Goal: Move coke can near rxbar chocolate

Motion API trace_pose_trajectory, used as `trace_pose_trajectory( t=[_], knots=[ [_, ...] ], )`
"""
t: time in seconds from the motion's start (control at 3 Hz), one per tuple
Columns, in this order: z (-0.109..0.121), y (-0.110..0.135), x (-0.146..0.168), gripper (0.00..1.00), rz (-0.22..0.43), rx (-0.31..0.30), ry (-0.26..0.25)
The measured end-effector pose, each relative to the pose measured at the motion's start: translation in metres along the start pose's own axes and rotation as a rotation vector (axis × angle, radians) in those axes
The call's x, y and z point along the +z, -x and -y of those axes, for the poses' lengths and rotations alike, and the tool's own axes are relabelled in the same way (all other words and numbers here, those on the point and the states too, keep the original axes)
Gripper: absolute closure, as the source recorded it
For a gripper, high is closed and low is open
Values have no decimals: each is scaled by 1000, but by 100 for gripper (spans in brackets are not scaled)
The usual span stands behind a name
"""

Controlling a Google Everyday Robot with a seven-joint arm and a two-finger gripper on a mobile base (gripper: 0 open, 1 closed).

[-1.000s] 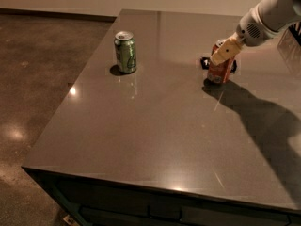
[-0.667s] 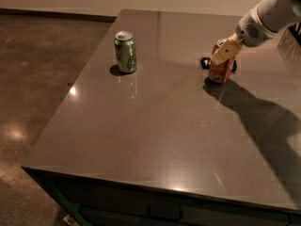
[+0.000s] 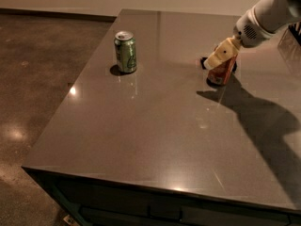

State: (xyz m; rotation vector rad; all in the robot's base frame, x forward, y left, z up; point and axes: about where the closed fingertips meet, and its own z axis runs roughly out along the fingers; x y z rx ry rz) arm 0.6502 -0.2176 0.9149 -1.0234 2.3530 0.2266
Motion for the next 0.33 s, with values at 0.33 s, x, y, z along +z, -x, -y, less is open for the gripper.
trace_pose_trajectory(
  t=[0.33],
  knots=[
    [0,0,0,0,0,0,0]
  ],
)
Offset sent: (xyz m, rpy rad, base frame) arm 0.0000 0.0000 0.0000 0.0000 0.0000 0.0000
